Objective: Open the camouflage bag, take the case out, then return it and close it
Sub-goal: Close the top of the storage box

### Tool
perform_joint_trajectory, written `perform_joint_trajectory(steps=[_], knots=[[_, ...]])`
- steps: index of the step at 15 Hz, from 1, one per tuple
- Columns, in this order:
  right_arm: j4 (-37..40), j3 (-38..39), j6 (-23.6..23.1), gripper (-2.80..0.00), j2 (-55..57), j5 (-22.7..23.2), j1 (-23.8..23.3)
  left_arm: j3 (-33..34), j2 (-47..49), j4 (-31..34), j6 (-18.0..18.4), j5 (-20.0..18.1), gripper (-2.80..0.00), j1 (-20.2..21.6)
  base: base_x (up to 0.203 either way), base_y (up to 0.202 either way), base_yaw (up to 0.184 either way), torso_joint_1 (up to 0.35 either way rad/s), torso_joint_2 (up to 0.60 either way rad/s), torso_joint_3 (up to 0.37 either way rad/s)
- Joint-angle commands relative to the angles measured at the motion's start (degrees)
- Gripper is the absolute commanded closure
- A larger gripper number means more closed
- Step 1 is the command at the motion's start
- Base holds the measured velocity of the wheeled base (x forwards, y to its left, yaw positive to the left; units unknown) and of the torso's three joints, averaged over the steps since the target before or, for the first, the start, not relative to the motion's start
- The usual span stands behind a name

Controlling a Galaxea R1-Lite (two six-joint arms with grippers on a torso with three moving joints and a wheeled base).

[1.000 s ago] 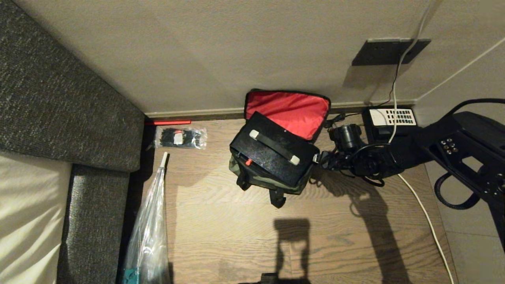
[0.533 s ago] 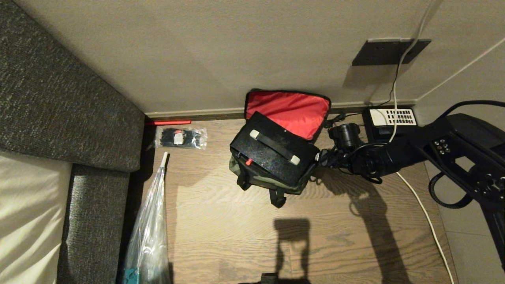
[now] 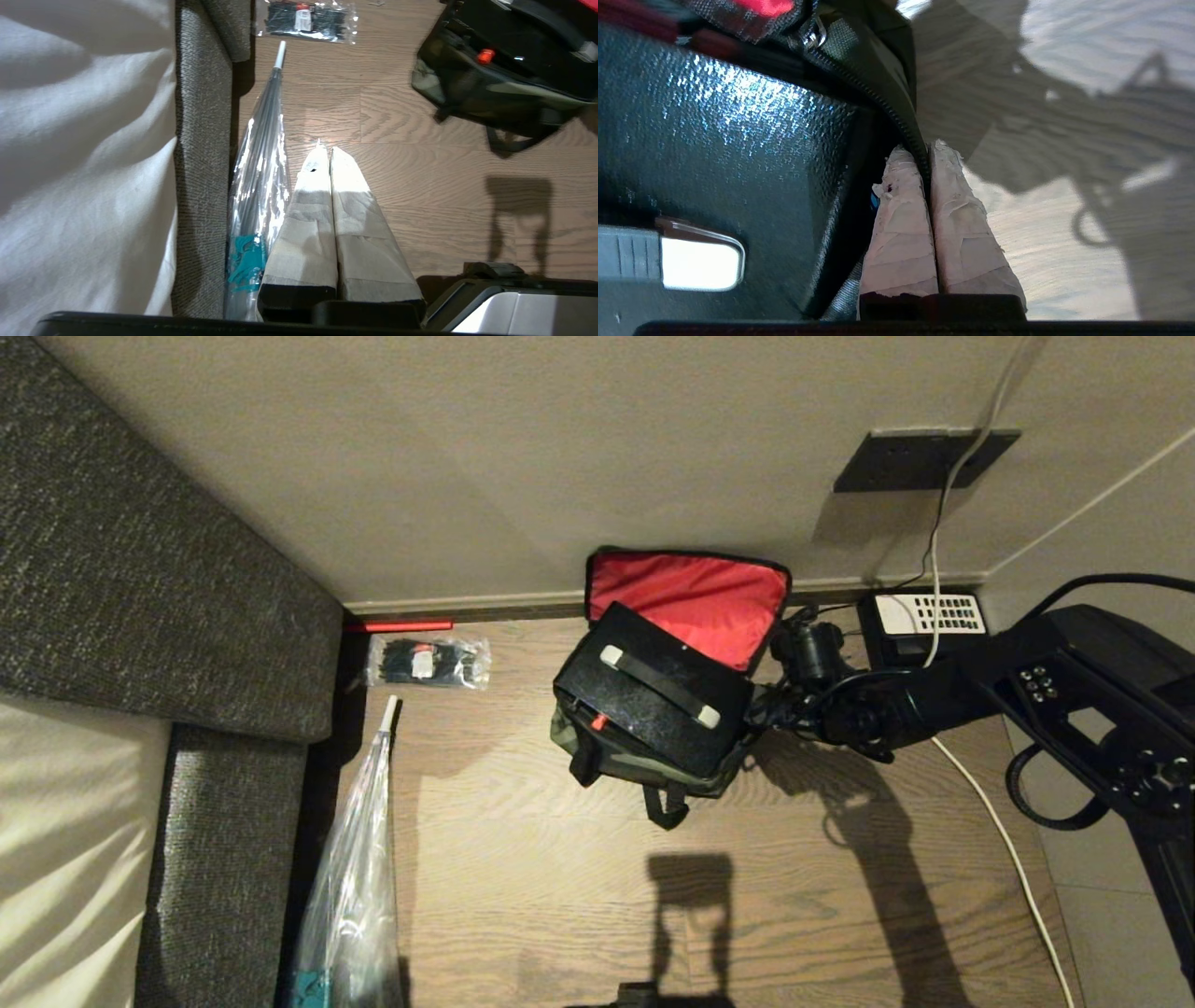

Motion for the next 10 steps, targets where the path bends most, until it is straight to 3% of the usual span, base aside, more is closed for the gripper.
perform_joint_trajectory(steps=[1,10], knots=[[-0.11,0.43,0.15,0.00,-0.96,-0.11,0.25,0.01,-0.20,-0.02,-0.03,0.00,0.00,0.02,0.000,0.000,0.000,0.000,0.00,0.000],[0.63,7.10,-1.38,0.00,-14.78,0.27,3.88,0.01,-0.11,-0.02,-0.03,0.00,0.00,0.02,0.000,0.000,0.000,0.000,0.00,0.000]])
